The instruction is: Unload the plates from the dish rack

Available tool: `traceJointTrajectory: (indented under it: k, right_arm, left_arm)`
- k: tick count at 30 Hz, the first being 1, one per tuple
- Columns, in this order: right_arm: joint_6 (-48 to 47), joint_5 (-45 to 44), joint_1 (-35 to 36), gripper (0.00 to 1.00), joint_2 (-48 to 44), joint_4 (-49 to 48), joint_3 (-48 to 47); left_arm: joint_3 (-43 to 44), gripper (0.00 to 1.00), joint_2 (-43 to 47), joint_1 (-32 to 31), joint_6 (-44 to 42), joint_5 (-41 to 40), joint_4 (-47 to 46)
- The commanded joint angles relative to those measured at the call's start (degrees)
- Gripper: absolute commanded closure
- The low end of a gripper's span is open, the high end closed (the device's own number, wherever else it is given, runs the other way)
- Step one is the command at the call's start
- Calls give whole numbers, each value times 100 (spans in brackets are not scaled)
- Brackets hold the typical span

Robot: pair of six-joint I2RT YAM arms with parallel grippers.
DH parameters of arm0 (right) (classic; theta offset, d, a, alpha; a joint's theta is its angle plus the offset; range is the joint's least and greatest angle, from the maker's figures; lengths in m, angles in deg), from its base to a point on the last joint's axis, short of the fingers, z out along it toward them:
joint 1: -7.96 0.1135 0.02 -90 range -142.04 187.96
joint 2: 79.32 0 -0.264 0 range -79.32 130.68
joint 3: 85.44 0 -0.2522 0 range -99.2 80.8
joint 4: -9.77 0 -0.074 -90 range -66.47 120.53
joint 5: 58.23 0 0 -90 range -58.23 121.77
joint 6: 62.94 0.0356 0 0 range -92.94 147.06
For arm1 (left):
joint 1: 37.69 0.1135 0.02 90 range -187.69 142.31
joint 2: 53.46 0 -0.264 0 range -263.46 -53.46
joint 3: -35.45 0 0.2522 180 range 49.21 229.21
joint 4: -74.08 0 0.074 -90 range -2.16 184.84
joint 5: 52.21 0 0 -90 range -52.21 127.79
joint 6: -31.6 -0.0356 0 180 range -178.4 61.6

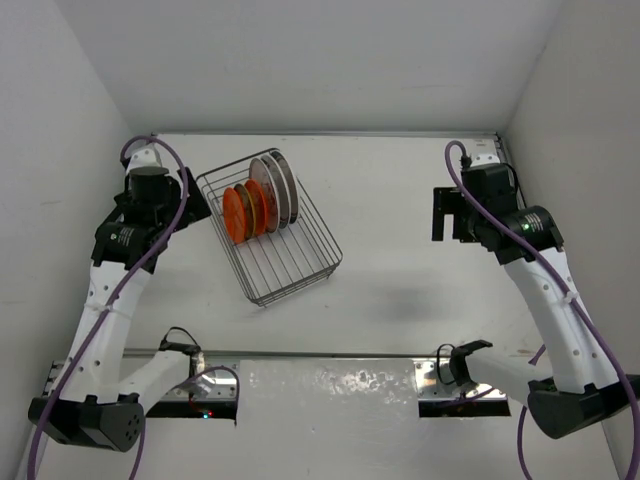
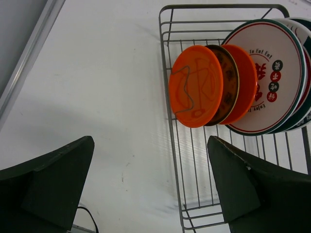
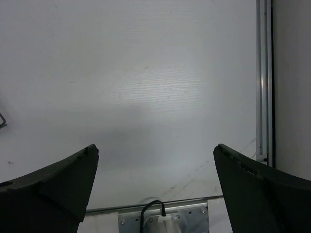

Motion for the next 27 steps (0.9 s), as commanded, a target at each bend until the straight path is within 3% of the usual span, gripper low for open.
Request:
traceJointTrajectory:
  k: [1,6,9,13,19,20,23,27]
  right_arm:
    - [119,-265,12,1,-71,42,-140]
    - [75,-274,3,1,-98,59,-60]
    - [145,-195,3,1,-107,50,88]
    - [285,-212,12,1,-89,129,168]
    - [303,-64,12,1,-238,174,344]
    - [338,-28,12,1,-273,165,396]
    - [409,60,3,1,-396,182,546]
    - [391,69,12,1,-423,244,573]
  left_arm:
    - [302,0,-65,-55,71,180,-59]
    - [575,0,-311,-55,413,801,-164]
    - [663,0,-793,-247,1218,1347,-637]
    - [1153,1,-1690,-1256,1854,1043,-973]
    - [1462,17,-2701,-1470,2312,884,-1579]
    - [1532,26,-2807,-1470,2321,814,-1606]
    - [1901,37,-3334,-1470,2338,664,-1483]
    - [2104,43,-3809,-1470,2268,488,-1474]
